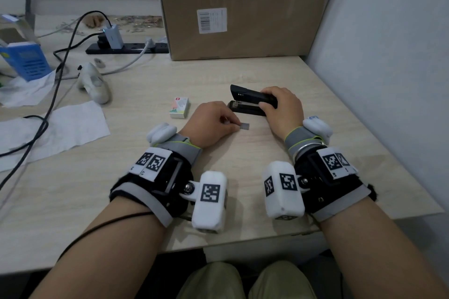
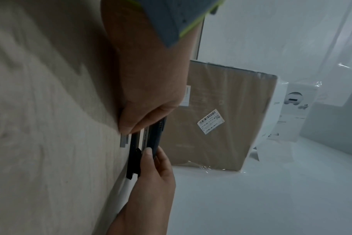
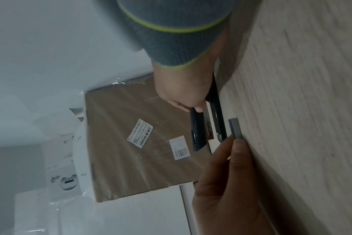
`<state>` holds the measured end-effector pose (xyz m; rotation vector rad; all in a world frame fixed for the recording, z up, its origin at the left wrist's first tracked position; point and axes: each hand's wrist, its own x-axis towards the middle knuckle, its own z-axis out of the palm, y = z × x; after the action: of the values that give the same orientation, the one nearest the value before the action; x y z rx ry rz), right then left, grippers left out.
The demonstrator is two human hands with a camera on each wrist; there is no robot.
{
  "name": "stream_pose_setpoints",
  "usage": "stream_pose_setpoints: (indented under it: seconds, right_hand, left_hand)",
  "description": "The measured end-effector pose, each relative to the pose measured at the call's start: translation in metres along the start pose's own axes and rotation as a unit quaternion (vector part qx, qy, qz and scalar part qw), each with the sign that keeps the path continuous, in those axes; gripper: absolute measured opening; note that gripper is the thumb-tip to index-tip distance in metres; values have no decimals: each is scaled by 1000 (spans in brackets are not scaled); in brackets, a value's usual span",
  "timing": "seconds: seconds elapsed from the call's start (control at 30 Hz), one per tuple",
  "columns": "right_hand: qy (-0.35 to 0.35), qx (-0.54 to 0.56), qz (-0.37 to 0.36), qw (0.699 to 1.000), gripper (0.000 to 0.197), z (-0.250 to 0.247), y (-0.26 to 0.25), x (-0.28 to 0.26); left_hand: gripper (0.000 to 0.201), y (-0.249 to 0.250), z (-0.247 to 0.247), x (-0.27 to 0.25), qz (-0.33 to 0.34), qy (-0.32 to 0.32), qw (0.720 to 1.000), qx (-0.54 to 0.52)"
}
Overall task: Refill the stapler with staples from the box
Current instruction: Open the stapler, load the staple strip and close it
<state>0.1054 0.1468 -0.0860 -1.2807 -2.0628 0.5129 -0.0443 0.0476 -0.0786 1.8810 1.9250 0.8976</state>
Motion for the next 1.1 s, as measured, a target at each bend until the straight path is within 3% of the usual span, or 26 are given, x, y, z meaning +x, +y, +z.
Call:
stream_pose_setpoints:
  seconds: [0.17,0.33,0.5,0.77,0.97,1.1]
  right_hand:
    - [-5,17,-3,1000,28,-2,-1,-2]
    - [2,33,4,999,28,-3,-4,-4]
    - [5,48,12,999,29,-3,-4,-5]
    - [-33,58,16,998,28,-9,-6,-7]
    - [-104,58,5,993,25,-34,-11,-23]
    - [-149,42,-3,988,25,-47,-13,-33]
  left_hand:
    - [17,-10,-3,0,-61,80,995,3]
    - [37,-2,4,2,-8,3,1000,-21]
    - [19,-1,9,5,-7,-5,1000,6]
    - [16,-12,-4,1,-171,141,974,36]
    - [36,14,-11,-8,-167,104,980,-23]
    - [41,29,-12,-11,-167,31,986,-1]
